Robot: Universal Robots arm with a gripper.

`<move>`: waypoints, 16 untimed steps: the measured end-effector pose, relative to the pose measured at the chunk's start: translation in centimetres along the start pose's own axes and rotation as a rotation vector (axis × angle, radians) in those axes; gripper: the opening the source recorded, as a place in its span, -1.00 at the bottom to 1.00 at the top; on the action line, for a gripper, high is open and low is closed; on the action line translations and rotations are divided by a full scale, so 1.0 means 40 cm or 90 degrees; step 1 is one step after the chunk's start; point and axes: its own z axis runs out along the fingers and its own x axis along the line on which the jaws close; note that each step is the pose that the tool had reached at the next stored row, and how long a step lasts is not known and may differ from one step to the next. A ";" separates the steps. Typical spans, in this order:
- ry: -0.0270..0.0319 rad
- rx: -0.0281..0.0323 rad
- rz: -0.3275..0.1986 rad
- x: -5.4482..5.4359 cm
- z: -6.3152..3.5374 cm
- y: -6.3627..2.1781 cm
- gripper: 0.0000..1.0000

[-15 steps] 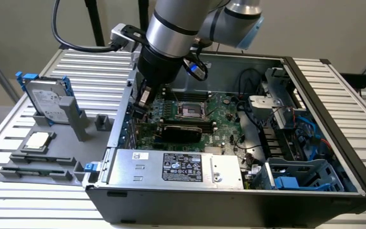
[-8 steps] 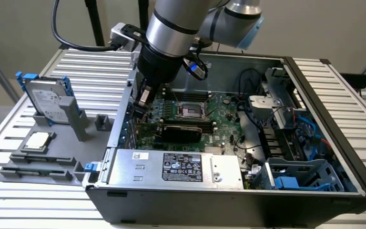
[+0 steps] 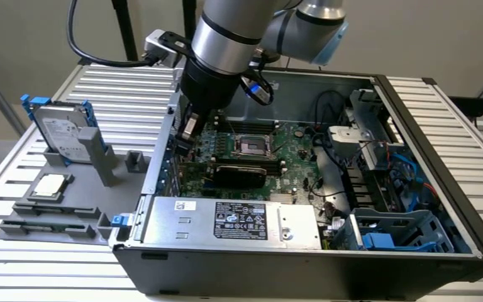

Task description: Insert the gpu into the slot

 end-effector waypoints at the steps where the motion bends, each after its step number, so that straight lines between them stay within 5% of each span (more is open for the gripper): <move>1: 0.0002 0.0000 0.000 0.000 0.000 0.001 -0.79; 16: 0.0029 0.0005 0.001 0.001 0.006 0.005 -0.79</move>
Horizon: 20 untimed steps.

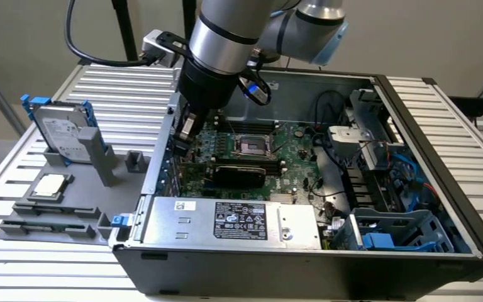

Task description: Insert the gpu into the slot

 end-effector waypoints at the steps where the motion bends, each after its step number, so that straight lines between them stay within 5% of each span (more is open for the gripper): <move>1: -0.0002 0.0001 0.000 0.000 -0.001 0.000 -0.79; 7: -0.0005 0.0015 0.000 -0.002 -0.020 -0.011 -0.79; 9: -0.0022 0.0111 0.000 -0.002 -0.021 -0.013 -0.79; 20: -0.0248 0.1353 -0.006 -0.003 -0.023 -0.017 -0.79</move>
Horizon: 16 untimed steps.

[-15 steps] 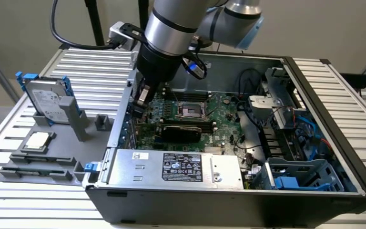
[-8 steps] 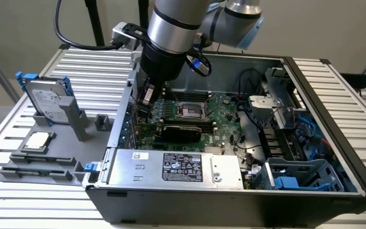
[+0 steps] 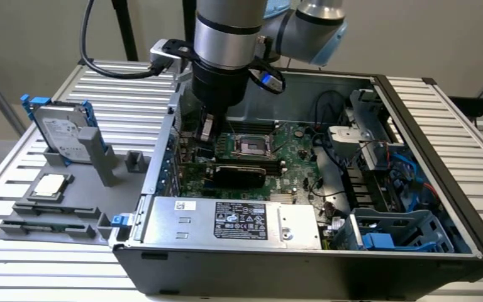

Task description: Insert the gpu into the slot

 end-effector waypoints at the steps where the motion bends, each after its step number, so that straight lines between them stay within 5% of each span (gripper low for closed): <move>1: -0.0021 0.0111 -0.001 0.000 0.000 -0.001 -0.79; 4: -0.0078 0.0400 -0.002 -0.001 -0.001 -0.006 -0.79; 7: -0.0127 0.0573 -0.004 -0.003 -0.002 -0.015 -0.79; 10: -0.0167 0.0634 -0.006 -0.005 -0.004 -0.027 -0.79; 16: -0.0169 0.0634 -0.006 -0.005 -0.004 -0.028 -0.79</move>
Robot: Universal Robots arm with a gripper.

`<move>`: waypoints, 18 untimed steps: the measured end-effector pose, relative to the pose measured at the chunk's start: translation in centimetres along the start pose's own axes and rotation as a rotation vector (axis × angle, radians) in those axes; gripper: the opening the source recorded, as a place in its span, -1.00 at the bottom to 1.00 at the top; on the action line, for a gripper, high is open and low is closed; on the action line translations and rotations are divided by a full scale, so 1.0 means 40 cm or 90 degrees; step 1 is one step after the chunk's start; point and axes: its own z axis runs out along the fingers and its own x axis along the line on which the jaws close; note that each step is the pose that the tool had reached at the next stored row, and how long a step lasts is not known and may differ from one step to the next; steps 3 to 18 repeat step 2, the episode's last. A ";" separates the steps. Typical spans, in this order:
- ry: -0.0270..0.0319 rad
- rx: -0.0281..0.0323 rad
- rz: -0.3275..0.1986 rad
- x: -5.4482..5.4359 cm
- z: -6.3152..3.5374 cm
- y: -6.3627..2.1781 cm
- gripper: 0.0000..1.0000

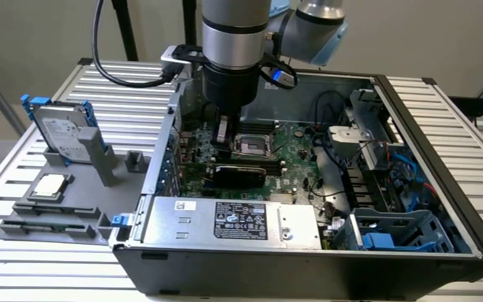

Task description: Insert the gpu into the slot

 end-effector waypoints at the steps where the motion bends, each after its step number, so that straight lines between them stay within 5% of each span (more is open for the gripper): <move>1: 0.0000 0.0000 0.000 0.000 0.000 0.000 -0.79; 18: 0.0000 0.0000 0.000 0.000 0.000 0.000 -0.79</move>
